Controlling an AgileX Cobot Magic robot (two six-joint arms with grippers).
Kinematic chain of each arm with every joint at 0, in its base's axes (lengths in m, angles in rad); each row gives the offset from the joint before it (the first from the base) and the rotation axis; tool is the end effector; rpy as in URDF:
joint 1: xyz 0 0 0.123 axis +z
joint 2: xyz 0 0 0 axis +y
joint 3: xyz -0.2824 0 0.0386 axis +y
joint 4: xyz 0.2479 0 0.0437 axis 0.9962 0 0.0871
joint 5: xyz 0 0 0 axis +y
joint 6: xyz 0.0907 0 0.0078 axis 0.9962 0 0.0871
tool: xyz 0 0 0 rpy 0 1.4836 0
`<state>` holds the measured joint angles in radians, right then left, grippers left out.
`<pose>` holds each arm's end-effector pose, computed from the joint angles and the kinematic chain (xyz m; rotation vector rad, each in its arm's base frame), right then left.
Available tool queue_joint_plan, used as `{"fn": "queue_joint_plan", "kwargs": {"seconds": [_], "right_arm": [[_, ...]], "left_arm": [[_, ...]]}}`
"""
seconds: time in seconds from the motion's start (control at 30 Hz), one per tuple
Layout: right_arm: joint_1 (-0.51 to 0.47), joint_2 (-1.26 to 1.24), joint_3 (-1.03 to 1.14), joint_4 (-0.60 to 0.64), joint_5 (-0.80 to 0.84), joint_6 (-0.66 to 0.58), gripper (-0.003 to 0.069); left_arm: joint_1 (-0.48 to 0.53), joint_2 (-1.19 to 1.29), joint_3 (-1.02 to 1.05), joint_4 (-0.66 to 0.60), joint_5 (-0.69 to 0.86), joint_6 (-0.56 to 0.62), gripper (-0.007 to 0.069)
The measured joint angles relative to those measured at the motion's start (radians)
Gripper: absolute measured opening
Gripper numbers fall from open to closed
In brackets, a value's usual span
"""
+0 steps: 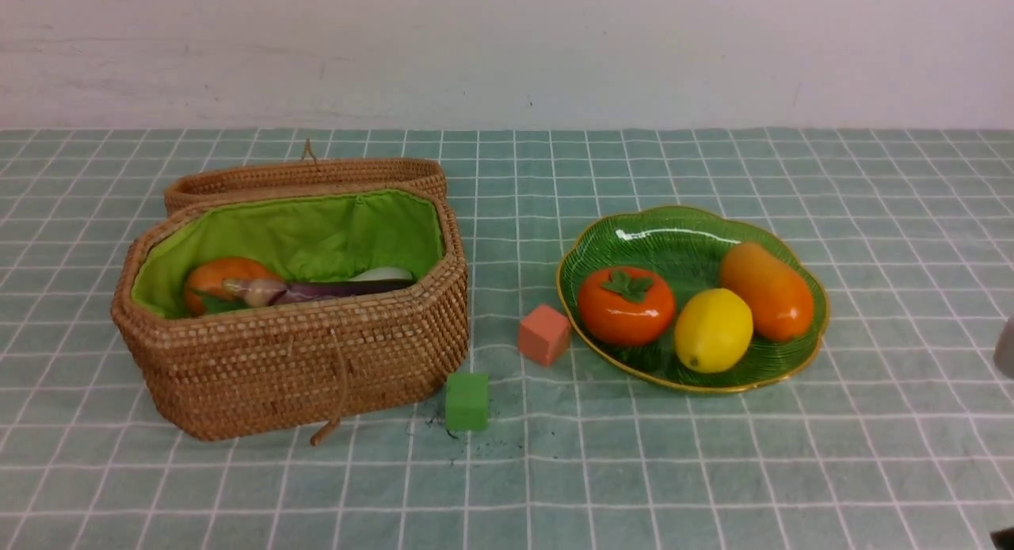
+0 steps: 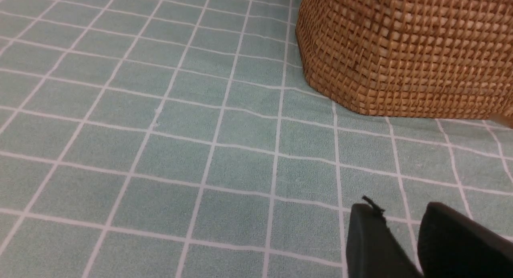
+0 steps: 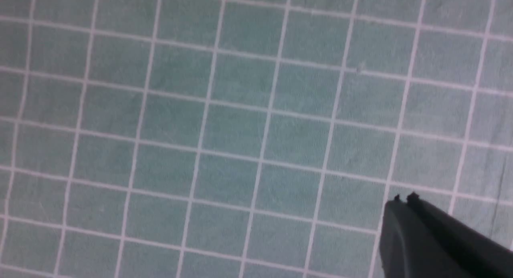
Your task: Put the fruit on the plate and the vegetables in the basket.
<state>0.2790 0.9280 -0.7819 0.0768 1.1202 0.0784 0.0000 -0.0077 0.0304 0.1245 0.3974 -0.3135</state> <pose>0.1404 0.0468 0.2954 -0.2495 2.7514 0.2005 0.0521 0.0044 0.1679 -0.2210 1.8886 -0.0892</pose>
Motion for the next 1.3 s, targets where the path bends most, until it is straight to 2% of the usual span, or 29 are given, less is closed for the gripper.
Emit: {"fn": "queue_joint_plan", "kwargs": {"seconds": [0.23, 0.37, 0.5, 0.53, 0.57, 0.6, 0.73, 0.8, 0.9, 1.03, 1.3], "right_arm": [[-0.001, -0.01, 0.0, -0.008, 0.047, -0.01, -0.0015], [-0.058, -0.084, 0.0, -0.043, 0.026, -0.07, -0.0013], [-0.155, -0.235, 0.019, -0.068, -0.153, -0.099, -0.0013], [-0.202, -0.322, 0.054, -0.077, -0.278, -0.1, -0.001], [-0.22, -0.357, 0.072, -0.077, -0.324, -0.102, -0.0009], [-0.26, -0.443, 0.124, -0.077, -0.421, -0.102, -0.0008], [-0.328, -0.644, 0.303, -0.09, -0.594, -0.102, -0.0007], [-0.336, -0.697, 0.371, -0.09, -0.631, -0.102, -0.0007], [-0.338, -0.822, 0.594, -0.09, -0.691, -0.102, -0.0007], [-0.338, -0.92, 0.765, -0.087, -0.701, -0.102, -0.0005], [-0.338, -0.938, 0.794, -0.071, -0.723, -0.102, 0.0003]], "left_arm": [[0.0, 0.0, 0.0, 0.0, 0.0, 0.0, 0.0186], [0.0, 0.0, 0.0, 0.0, 0.0, 0.0, 0.0186], [0.0, 0.0, 0.0, 0.0, -0.001, 0.0, 0.0187], [0.0, 0.0, 0.0, 0.0, -0.001, 0.0, 0.0188], [0.0, 0.0, 0.0, 0.0, -0.001, 0.0, 0.019], [0.0, 0.0, 0.0, 0.0, -0.001, 0.0, 0.0191], [0.0, 0.0, 0.0, 0.0, -0.001, 0.0, 0.0195], [0.0, 0.0, 0.0, 0.0, -0.001, 0.0, 0.0196], [0.0, 0.0, 0.0, 0.0, -0.001, 0.0, 0.0197], [0.0, 0.0, 0.0, 0.0, -0.002, 0.0, 0.0201], [0.0, 0.0, 0.0, 0.0, -0.004, 0.0, 0.0202]]}}
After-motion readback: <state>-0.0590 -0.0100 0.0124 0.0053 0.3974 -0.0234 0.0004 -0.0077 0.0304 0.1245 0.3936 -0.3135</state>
